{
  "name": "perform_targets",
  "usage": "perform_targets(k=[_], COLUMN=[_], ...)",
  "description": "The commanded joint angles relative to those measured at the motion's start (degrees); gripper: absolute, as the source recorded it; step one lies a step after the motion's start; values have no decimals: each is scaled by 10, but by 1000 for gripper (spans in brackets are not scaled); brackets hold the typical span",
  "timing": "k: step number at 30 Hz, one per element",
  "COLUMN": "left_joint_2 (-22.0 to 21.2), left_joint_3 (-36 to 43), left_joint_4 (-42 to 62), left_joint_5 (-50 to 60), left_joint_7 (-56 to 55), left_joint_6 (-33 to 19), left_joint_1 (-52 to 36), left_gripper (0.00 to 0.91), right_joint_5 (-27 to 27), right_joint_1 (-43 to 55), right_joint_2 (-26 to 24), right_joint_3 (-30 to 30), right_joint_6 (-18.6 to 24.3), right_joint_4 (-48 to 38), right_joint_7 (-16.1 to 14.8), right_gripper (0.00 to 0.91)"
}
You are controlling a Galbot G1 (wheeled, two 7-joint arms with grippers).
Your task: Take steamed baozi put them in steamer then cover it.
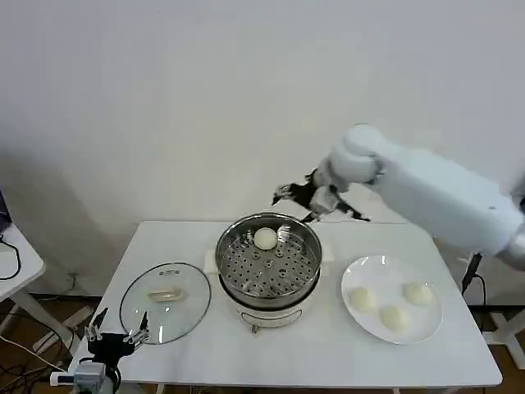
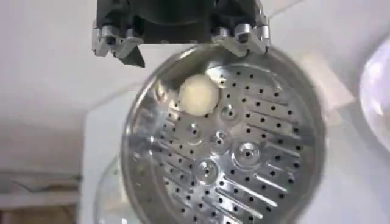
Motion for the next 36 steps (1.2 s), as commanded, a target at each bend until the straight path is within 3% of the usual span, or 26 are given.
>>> perform_targets(k=[1, 2, 3, 7, 12, 14, 15, 18, 27, 36], left_joint_2=[1, 3, 4, 7, 10, 10, 9, 10, 9, 12], left_joint_3=[1, 1, 2, 4, 3, 3, 4, 3, 4, 5], left_joint_4=[-14, -13, -14, -18, -27, -32, -36, -41, -34, -23], left_joint_5=[-7, -8, -8, -10, -12, -13, -13, -14, -9, -1], left_joint_7=[0, -1, -2, -2, -1, -1, 0, 0, -3, -2], left_joint_6=[1, 1, 0, -1, 1, 1, 2, 2, 1, -1], left_joint_1=[1, 1, 2, 3, 1, 3, 4, 8, 11, 12], left_gripper=[907, 907, 907, 907, 907, 907, 907, 907, 907, 907], right_joint_5=[119, 122, 130, 168, 183, 170, 145, 72, 32, -19], right_joint_1=[62, 63, 63, 34, -61, -100, -135, -188, -299, -379], right_joint_2=[-131, -133, -145, -169, -184, -184, -179, -165, -139, -80], right_joint_3=[-43, -45, -55, -77, -23, 5, 33, 77, 116, 176], right_joint_6=[-113, -117, -148, -195, -310, -360, -407, -441, -446, -406], right_joint_4=[36, 35, 31, 24, 41, 48, 52, 48, 33, -34], right_joint_7=[-6, -10, -19, -4, -3, -6, -22, -59, -69, -52], right_gripper=[907, 907, 907, 907, 907, 907, 907, 907, 907, 907])
